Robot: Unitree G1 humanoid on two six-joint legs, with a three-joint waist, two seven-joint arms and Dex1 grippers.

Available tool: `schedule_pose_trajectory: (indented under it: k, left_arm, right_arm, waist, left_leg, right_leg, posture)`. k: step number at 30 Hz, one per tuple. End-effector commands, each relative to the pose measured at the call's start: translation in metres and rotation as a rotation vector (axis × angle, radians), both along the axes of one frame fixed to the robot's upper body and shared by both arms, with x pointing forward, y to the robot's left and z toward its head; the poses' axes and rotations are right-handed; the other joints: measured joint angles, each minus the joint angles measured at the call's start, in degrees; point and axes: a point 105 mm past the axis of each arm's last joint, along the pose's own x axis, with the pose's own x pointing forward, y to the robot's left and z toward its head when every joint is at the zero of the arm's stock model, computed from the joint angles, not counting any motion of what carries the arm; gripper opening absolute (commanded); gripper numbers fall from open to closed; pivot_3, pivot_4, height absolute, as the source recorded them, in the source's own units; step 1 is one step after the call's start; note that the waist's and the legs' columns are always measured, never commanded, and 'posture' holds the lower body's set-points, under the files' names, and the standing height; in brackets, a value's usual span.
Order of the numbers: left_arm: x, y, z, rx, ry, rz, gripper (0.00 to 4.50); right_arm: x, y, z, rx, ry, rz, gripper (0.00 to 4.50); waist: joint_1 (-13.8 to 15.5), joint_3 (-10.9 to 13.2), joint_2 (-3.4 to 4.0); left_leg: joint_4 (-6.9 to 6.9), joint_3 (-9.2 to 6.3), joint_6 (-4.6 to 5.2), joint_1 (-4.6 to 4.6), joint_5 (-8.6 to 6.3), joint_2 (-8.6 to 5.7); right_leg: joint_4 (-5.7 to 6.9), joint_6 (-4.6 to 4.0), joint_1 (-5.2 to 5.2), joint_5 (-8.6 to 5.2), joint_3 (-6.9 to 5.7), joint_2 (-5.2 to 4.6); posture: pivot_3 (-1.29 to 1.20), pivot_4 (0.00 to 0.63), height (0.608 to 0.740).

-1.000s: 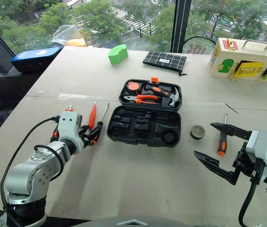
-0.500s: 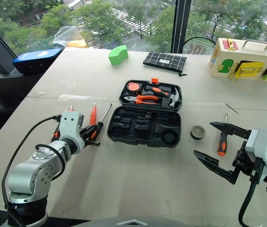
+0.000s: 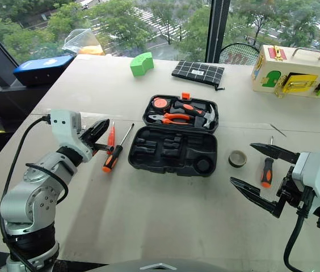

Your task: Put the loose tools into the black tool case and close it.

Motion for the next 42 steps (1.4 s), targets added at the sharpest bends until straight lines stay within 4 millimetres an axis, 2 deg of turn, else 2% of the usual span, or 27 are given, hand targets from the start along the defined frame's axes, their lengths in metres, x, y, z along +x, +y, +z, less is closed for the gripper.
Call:
schedule_pose_trajectory:
  k: [1, 3, 5, 6, 7, 8, 11, 19, 26, 28, 29, 31, 33, 38, 42]
  left_arm:
    - [-0.001, -0.002, -0.003, 0.044, 0.043, -0.024, 0.87]
    - [-0.003, -0.003, -0.014, 0.052, 0.102, 0.002, 1.39]
    - [-0.007, -0.006, -0.021, 0.062, 0.145, 0.004, 2.1]
    - [-0.01, -0.007, -0.027, 0.074, 0.179, 0.01, 2.54]
    - [-0.013, -0.006, -0.034, 0.093, 0.213, 0.014, 3.16]
    - [-0.017, -0.005, -0.043, 0.105, 0.253, 0.022, 3.53]
    - [-0.027, -0.004, -0.056, 0.114, 0.31, 0.028, 3.53]
    - [-0.046, -0.008, -0.068, 0.109, 0.348, 0.033, 3.53]
    - [-0.042, -0.006, -0.077, 0.092, 0.364, 0.069, 3.53]
    - [-0.041, -0.008, -0.081, 0.09, 0.374, 0.066, 2.53]
    - [-0.042, -0.009, -0.081, 0.087, 0.372, 0.064, 2.53]
    - [-0.043, -0.008, -0.08, 0.083, 0.363, 0.069, 1.46]
    - [-0.045, -0.004, -0.076, 0.056, 0.331, 0.08, 0.82]
    - [-0.058, -0.005, -0.03, -0.043, 0.06, 0.043, 0.82]
    - [-0.048, -0.027, -0.003, -0.057, -0.065, -0.072, 0.82]
  right_arm:
    - [-0.003, 0.003, 0.005, -0.004, -0.045, -0.003, 4.5]
    - [-0.004, 0.003, 0.005, -0.002, -0.048, -0.01, 4.5]
    - [-0.005, 0.003, 0.005, -0.001, -0.048, -0.012, 4.5]
    - [-0.005, 0.004, 0.005, -0.002, -0.048, -0.013, 4.5]
    - [-0.005, 0.004, 0.005, -0.002, -0.048, -0.013, 4.5]
    - [-0.005, 0.004, 0.005, -0.004, -0.047, -0.013, 4.5]
    - [-0.005, 0.002, 0.005, -0.008, -0.044, -0.011, 4.5]
    - [-0.003, 0.0, 0.008, -0.02, -0.038, 0.002, 4.5]
    - [-0.002, -0.002, 0.008, -0.028, -0.036, 0.007, 4.5]
    - [-0.002, -0.002, 0.007, -0.03, -0.037, 0.006, 4.5]
    - [-0.002, -0.003, 0.007, -0.031, -0.038, 0.005, 4.5]
    - [-0.002, -0.004, 0.007, -0.033, -0.038, 0.002, 4.5]
    - [-0.002, -0.004, 0.007, -0.035, -0.039, 0.0, 4.5]
    - [-0.002, -0.007, 0.005, -0.034, -0.042, -0.012, 4.5]
    - [-0.003, -0.008, 0.004, -0.026, -0.043, -0.031, 4.5]
  waist:
    - [-0.07, 0.01, 0.02]
    - [-0.08, 0.01, 0.02]
    - [-0.05, 0.02, 0.0]
    - [-0.07, 0.03, -0.01]
    - [-0.1, 0.03, -0.02]
    - [-0.05, 0.05, -0.04]
    - [-0.17, 0.04, -0.01]
    - [-0.02, 0.05, -0.04]
    - [0.01, 0.05, -0.01]
    - [0.01, 0.04, -0.01]
    - [0.01, 0.04, -0.01]
    - [0.05, 0.04, -0.01]
    - [0.03, 0.04, -0.01]
    - [-0.05, 0.1, -0.02]
    - [0.66, 0.08, 0.04]
  left_leg:
    - [0.0, -0.02, 0.0, 0.0, 0.0, 0.02]
    - [0.0, 0.03, 0.0, 0.02, 0.0, 0.03]
    - [0.0, 0.03, 0.0, 0.02, 0.0, 0.03]
    - [0.0, 0.02, 0.0, 0.02, 0.0, 0.03]
    - [0.0, 0.02, 0.0, 0.02, 0.0, 0.03]
    - [0.0, 0.02, 0.0, 0.02, 0.0, 0.04]
    - [-0.01, 0.03, -0.01, 0.06, 0.0, 0.04]
    - [0.0, -0.01, -0.01, 0.08, 0.0, 0.06]
    - [-0.01, -0.09, -0.01, 0.08, 0.0, 0.06]
    - [0.0, -0.08, -0.01, 0.08, 0.0, 0.05]
    - [0.0, -0.08, -0.01, 0.08, 0.0, 0.05]
    - [0.0, -0.08, -0.01, 0.08, 0.0, 0.04]
    - [0.0, -0.08, -0.01, 0.08, 0.0, 0.04]
    - [-0.04, -0.07, -0.01, 0.08, -0.01, 0.1]
    - [0.04, -0.06, -0.01, 0.06, 0.0, 0.07]
  right_leg:
    - [0.0, 0.0, 0.0, 0.0, 0.0, 0.03]
    - [0.01, 0.0, 0.0, 0.0, 0.03, 0.03]
    - [0.01, 0.02, 0.01, 0.0, 0.03, 0.03]
    - [0.01, 0.02, 0.01, 0.0, 0.03, 0.03]
    - [0.01, 0.03, 0.01, 0.0, 0.03, 0.03]
    - [0.01, 0.03, 0.01, 0.0, 0.04, 0.03]
    - [0.02, 0.02, 0.01, 0.0, 0.09, 0.03]
    - [0.02, 0.0, 0.0, 0.0, 0.12, 0.0]
    - [0.02, -0.01, 0.0, -0.01, 0.16, -0.02]
    - [0.02, -0.01, 0.0, 0.0, 0.17, -0.02]
    - [0.02, -0.01, 0.0, 0.0, 0.17, -0.02]
    - [0.02, -0.01, 0.0, 0.0, 0.17, -0.03]
    - [0.02, -0.01, 0.0, 0.0, 0.17, -0.04]
    - [0.01, -0.02, -0.05, -0.01, 0.2, -0.05]
    - [0.01, -0.04, -0.02, -0.01, 0.05, -0.1]
  posture:
    - [0.0, 0.15, 0.74]
    - [0.0, 0.15, 0.74]
    - [0.0, 0.15, 0.74]
    - [0.0, 0.15, 0.74]
    - [0.0, 0.15, 0.74]
    - [0.0, 0.15, 0.74]
    - [0.0, 0.15, 0.74]
    - [0.0, 0.15, 0.74]
    - [0.0, 0.15, 0.74]
    - [0.0, 0.15, 0.74]
    - [0.0, 0.15, 0.74]
    - [0.0, 0.15, 0.74]
    - [0.0, 0.15, 0.74]
    - [0.0, 0.15, 0.74]
    - [0.0, 0.15, 0.74]
